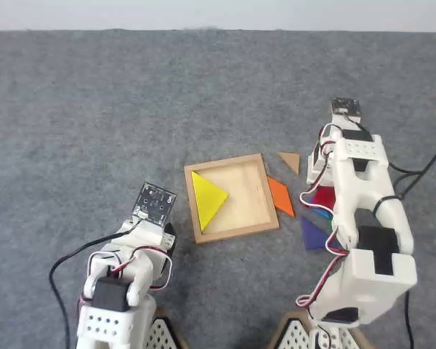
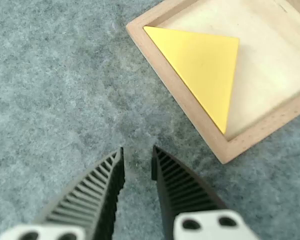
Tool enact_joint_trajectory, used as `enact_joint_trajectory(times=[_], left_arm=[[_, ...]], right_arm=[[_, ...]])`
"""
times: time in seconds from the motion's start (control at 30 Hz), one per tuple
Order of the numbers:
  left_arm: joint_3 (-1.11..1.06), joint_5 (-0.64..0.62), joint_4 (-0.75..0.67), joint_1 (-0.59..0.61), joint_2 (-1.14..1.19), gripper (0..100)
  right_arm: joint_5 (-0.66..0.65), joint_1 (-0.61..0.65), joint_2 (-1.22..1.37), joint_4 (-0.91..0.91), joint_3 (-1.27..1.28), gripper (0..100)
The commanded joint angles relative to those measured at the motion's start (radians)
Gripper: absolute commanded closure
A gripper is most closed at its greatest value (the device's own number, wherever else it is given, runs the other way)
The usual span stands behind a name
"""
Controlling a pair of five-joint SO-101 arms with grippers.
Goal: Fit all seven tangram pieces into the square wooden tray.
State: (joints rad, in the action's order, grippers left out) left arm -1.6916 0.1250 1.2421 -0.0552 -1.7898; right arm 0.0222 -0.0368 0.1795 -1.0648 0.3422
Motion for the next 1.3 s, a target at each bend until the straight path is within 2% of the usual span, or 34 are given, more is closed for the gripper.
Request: enact_joint_trajectory(times=[0.0, 0.1, 0.23, 0.47, 0.7, 0.83, 0.93, 1.03, 1.27], left_arm=[[0.007, -0.006, 0.005, -0.002, -0.002, 91], [0.007, -0.006, 0.005, -0.002, -0.002, 91], [0.007, -0.006, 0.005, -0.002, -0.002, 91], [0.007, -0.006, 0.005, -0.002, -0.002, 91], [0.007, -0.006, 0.005, -0.002, -0.002, 91], [0.007, -0.006, 0.005, -0.002, -0.002, 91], [0.007, -0.006, 0.005, -0.002, -0.002, 91], [0.007, -0.006, 0.005, -0.002, -0.002, 91], [0.007, -0.006, 0.005, -0.002, -0.002, 91]], right_arm=[[-0.023, -0.002, -0.004, -0.03, -0.061, 83.3], [-0.023, -0.002, -0.004, -0.031, -0.061, 85.4], [-0.029, -0.002, -0.002, -0.031, -0.057, 99.8], [-0.052, -0.005, -0.019, -0.033, 0.012, 85.7], [-0.052, -0.001, -0.295, -0.028, 0.098, 85.1], [-0.106, 0.091, -0.452, -0.021, 0.273, 85.0], [-0.114, 0.165, -0.429, -0.013, 0.331, 85.0], [-0.072, 0.168, -0.332, -0.007, 0.31, 84.2], [-0.057, 0.039, -0.107, -0.018, 0.183, 72.2]])
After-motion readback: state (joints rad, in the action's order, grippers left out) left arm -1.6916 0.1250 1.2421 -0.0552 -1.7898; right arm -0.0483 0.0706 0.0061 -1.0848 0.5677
